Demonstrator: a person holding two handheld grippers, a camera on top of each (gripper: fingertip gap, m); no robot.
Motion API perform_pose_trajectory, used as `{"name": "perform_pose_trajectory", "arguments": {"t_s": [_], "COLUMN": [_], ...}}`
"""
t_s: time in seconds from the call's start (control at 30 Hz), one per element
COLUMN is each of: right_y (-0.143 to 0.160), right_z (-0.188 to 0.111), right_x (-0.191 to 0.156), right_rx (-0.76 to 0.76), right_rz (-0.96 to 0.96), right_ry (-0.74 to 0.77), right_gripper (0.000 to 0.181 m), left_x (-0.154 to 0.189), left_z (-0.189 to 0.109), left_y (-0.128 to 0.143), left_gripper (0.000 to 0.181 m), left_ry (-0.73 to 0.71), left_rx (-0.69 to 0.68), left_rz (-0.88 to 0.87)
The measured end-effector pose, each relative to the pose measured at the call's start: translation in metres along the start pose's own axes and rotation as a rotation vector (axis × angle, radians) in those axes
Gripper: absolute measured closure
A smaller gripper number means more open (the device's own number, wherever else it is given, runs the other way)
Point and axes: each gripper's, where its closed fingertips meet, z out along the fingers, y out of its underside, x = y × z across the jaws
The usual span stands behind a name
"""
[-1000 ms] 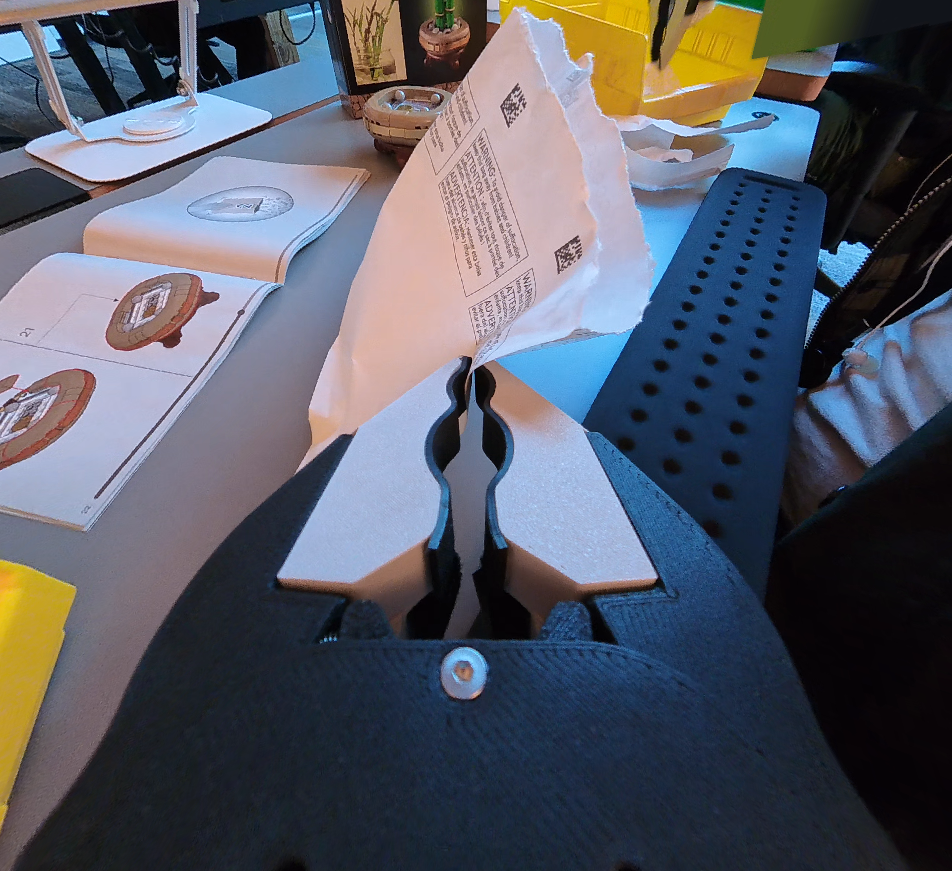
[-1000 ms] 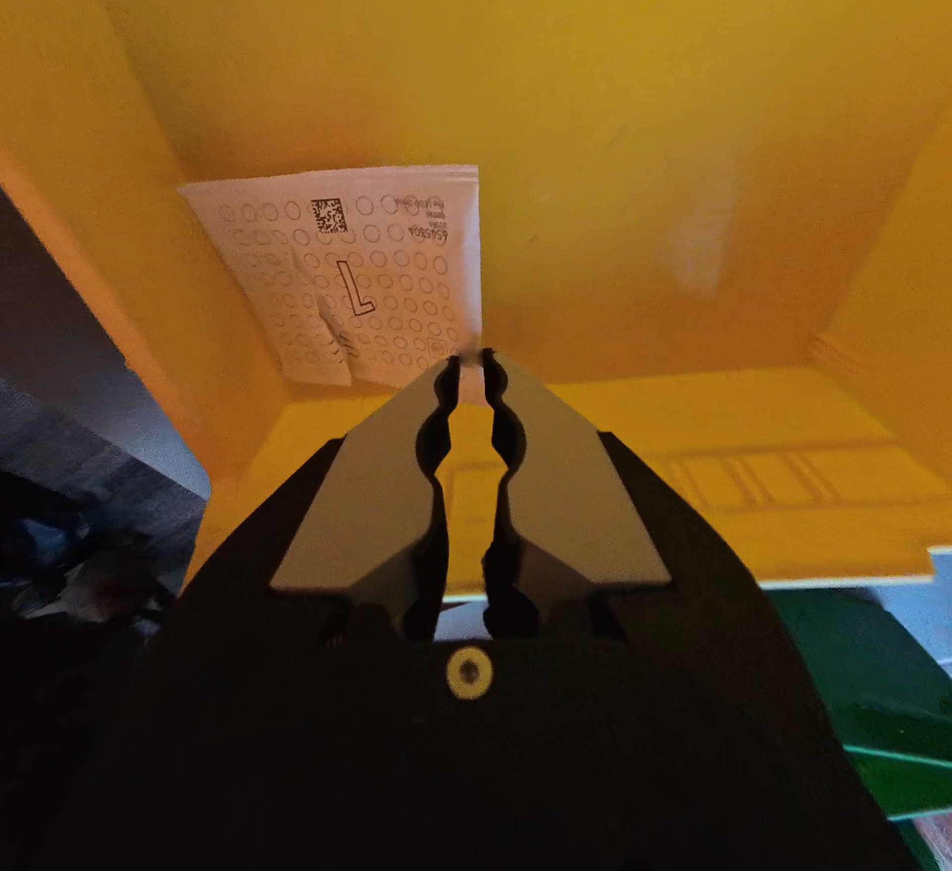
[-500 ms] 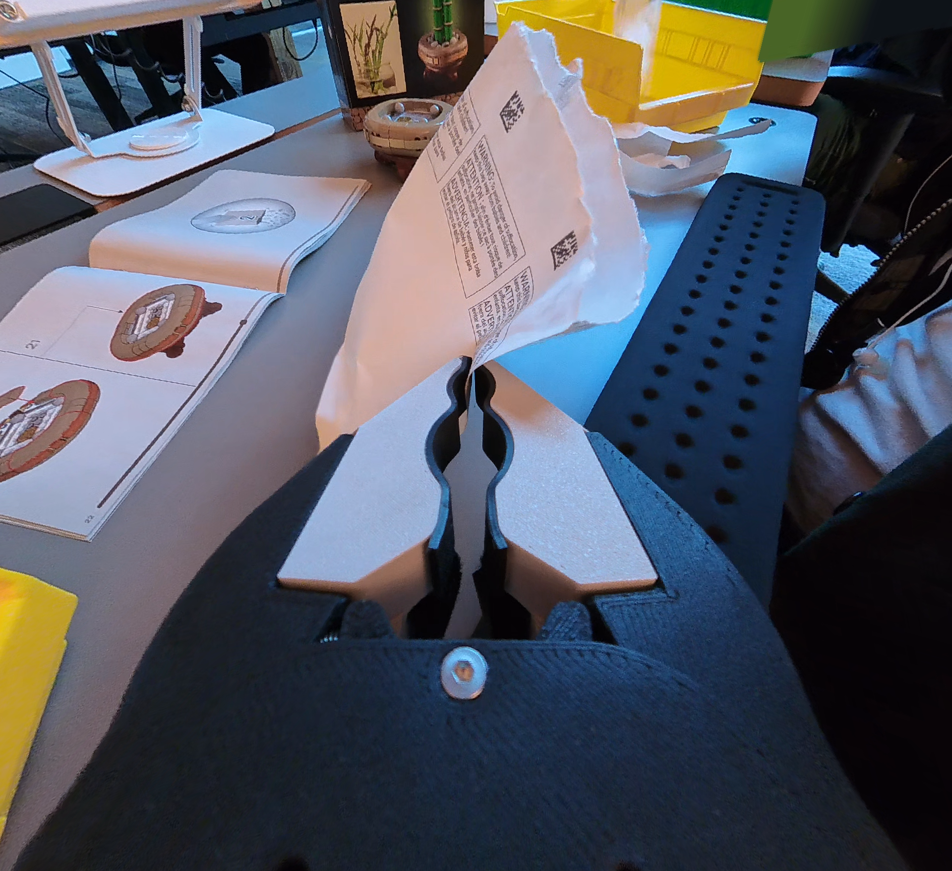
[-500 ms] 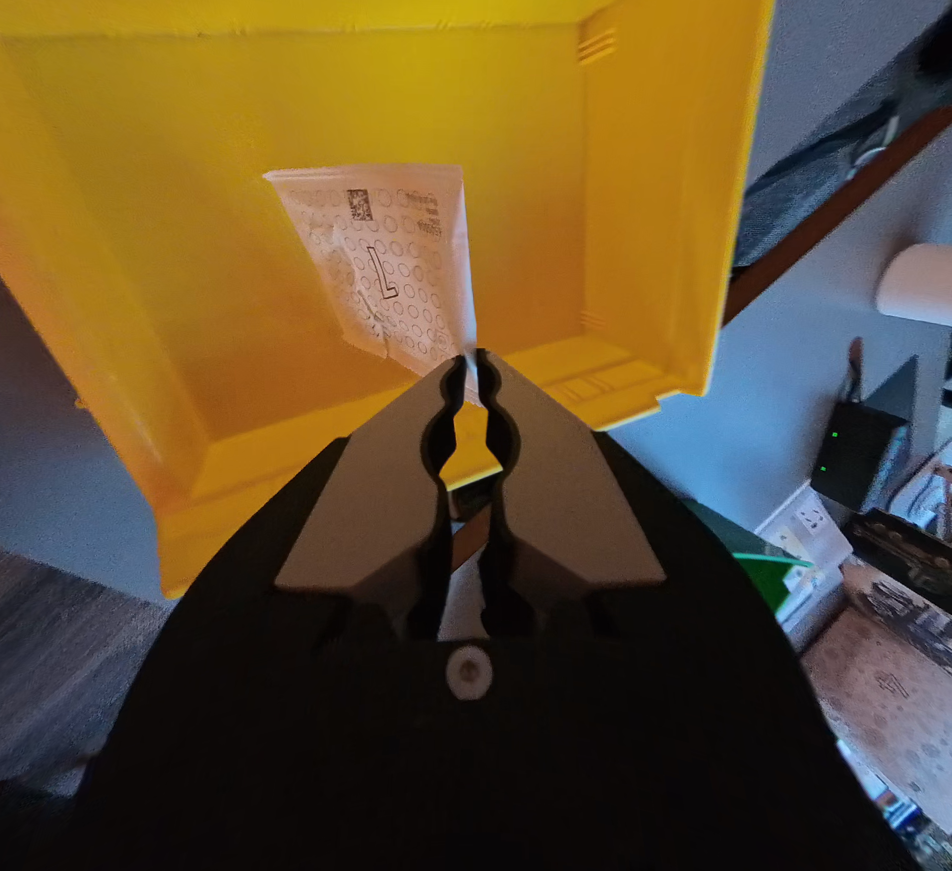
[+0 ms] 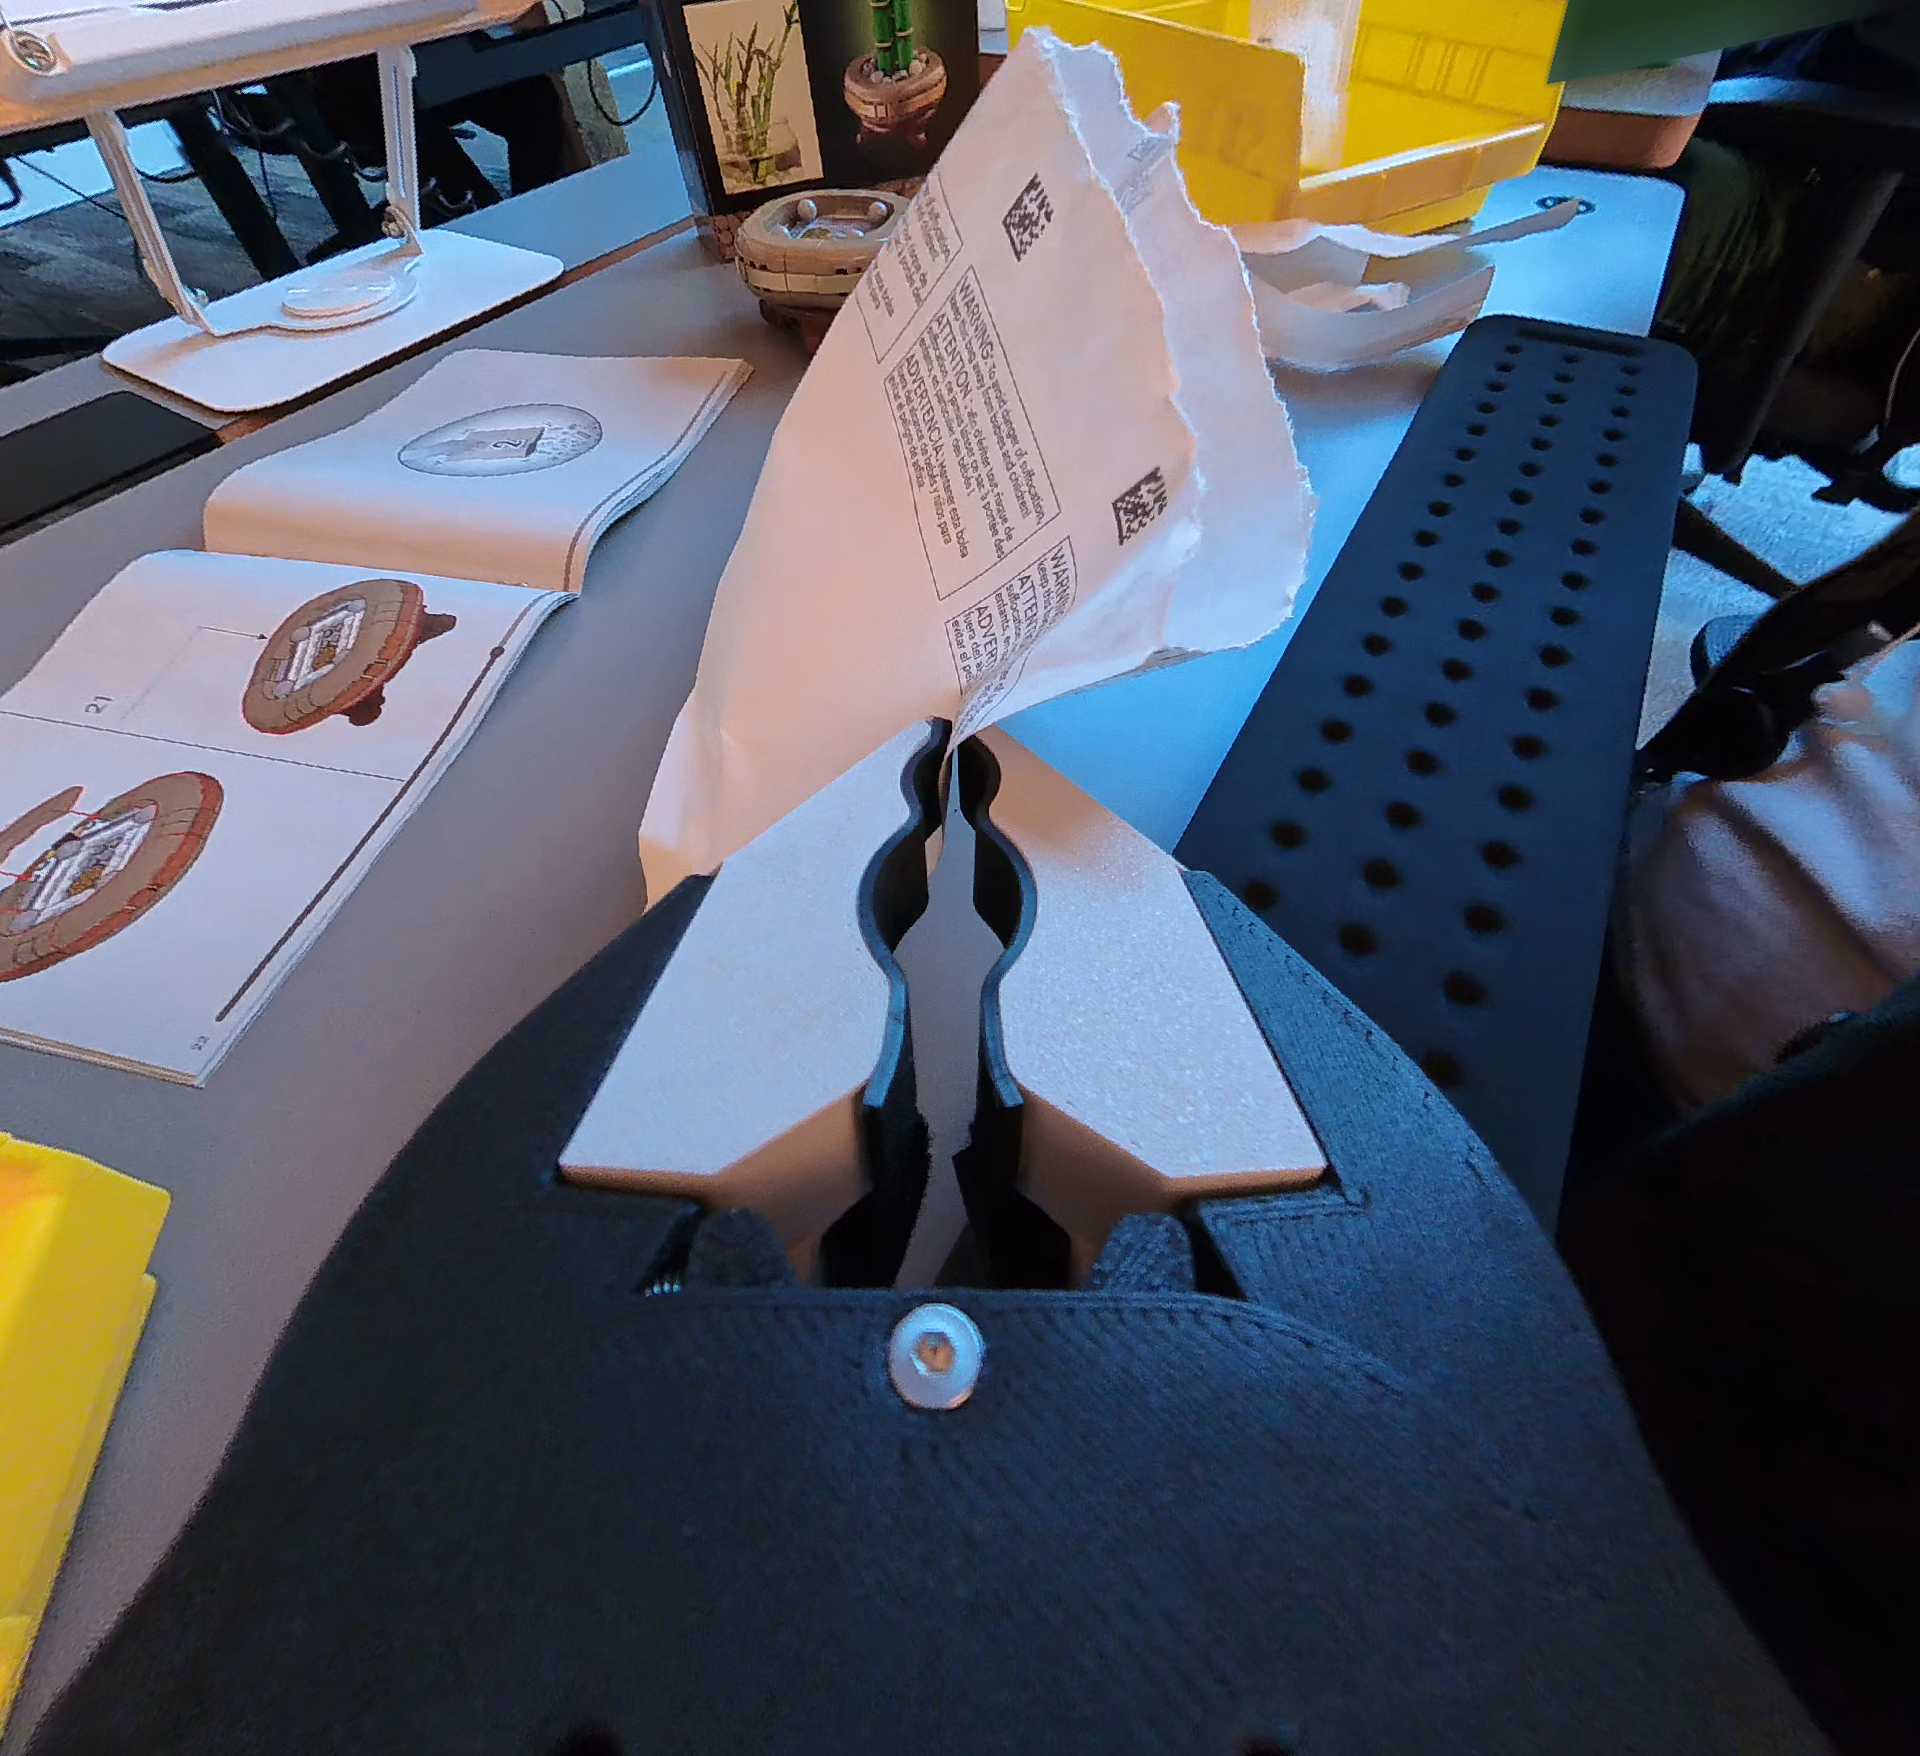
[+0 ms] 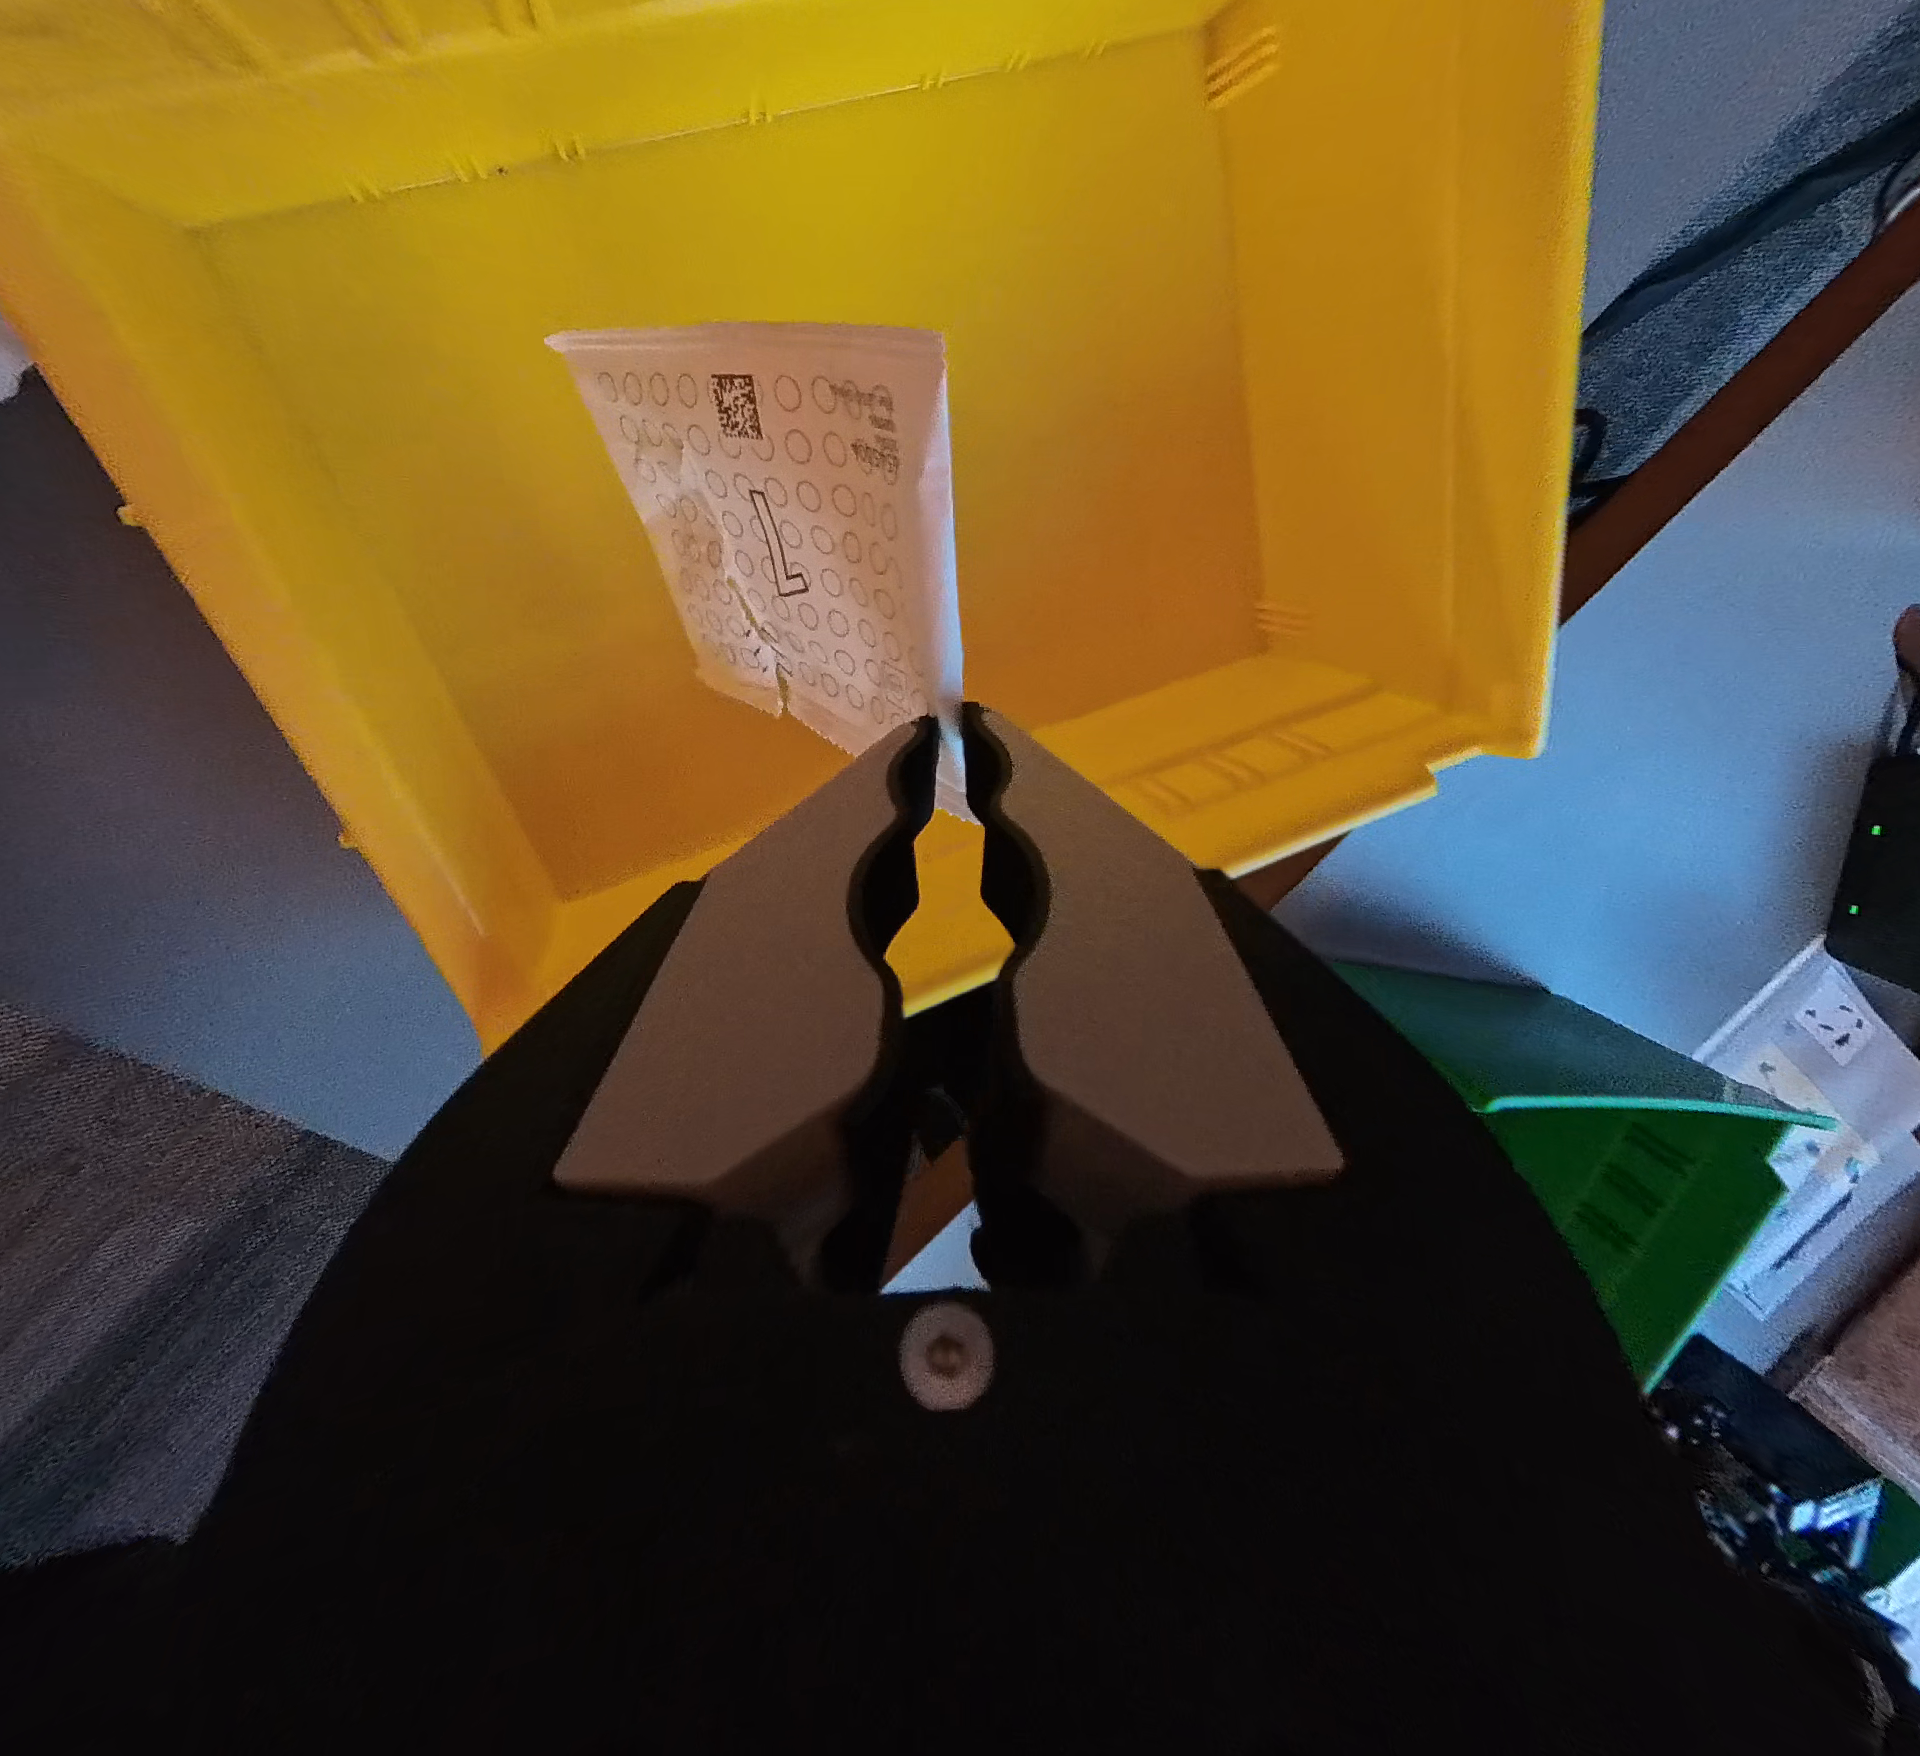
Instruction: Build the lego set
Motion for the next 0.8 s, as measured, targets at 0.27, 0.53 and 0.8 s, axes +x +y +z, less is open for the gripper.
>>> {"name": "perform_pose_trajectory", "arguments": {"t_s": [0.27, 0.53, 0.8], "right_y": [0.003, -0.012, -0.037], "right_z": [-0.002, -0.086, -0.069], "right_x": [0.003, -0.111, -0.204], "right_rx": [0.135, 0.642, 0.671], "right_rz": [0.15, 0.208, 0.191], "right_ry": [0.174, 0.342, 0.236], "right_gripper": [0.15, 0.15, 0.151], "left_x": [0.003, 0.008, 0.018], "left_z": [-0.005, -0.006, -0.025], "left_y": [0.003, 0.013, 0.0], "left_gripper": [0.18, 0.169, 0.138], "left_ry": [-0.032, -0.075, -0.213], "left_rx": [-0.033, -0.091, 0.056], "left_rz": [0.005, 0.005, -0.041]}}
